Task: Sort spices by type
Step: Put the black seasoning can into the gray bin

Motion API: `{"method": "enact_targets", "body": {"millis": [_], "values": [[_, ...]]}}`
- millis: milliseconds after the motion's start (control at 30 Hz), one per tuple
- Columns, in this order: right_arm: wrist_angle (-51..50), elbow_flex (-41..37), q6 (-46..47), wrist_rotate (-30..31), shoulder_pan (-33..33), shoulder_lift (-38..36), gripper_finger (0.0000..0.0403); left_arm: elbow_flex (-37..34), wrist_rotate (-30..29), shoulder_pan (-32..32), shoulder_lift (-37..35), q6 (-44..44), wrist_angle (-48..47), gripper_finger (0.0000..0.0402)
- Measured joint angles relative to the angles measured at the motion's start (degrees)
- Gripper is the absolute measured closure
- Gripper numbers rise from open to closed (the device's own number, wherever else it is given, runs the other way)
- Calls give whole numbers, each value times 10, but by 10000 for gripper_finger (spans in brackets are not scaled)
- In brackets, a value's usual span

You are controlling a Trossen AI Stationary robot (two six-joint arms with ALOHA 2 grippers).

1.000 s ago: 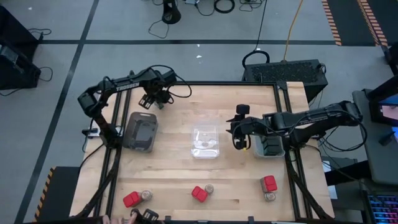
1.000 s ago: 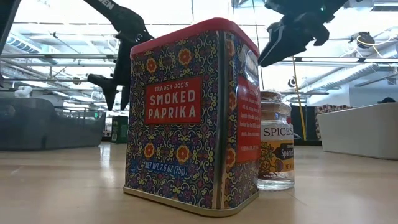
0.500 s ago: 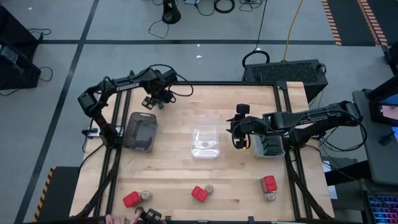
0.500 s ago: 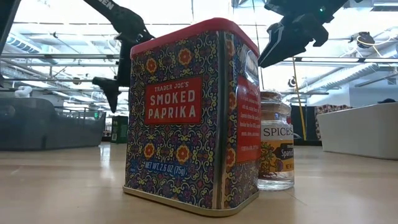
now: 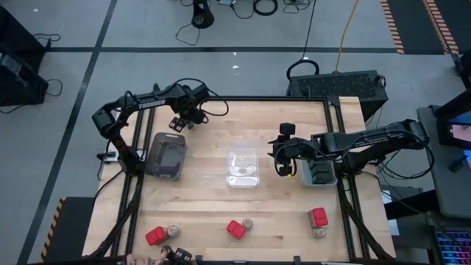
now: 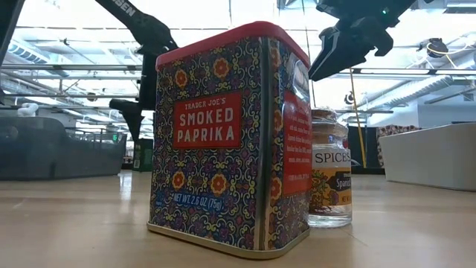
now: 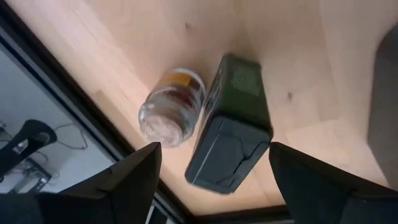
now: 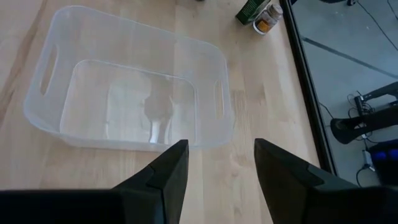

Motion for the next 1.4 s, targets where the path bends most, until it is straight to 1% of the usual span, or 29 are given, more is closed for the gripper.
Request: {"method": "enact_targets", "body": {"millis": [200,300,633,833,967,1133,1300,1400], "values": [[0,0,-2,0,0,0,238,-1,2,0,0,-8,-8,97],[0,0,-5,0,0,0,238,-1,12,1,0,-14,-8,99],[0,0,-5,0,0,0,238,-1,19,0,0,-16,-8,138],[0,0,-5,0,0,0,238,-1,20,2,26,-27,-8,142],[0,0,-6,0,0,0,238,-1,9,1,43,-30,-2,142],[0,0,-10,0,0,0,238,-1,-7,1,42,-31,-6,142],[6,0,-12,0,0,0,238,-1,-10,1,41,-31,-7,142],[8,0,-12,0,0,0,238,-1,-11,0,41,-31,-7,154]]}}
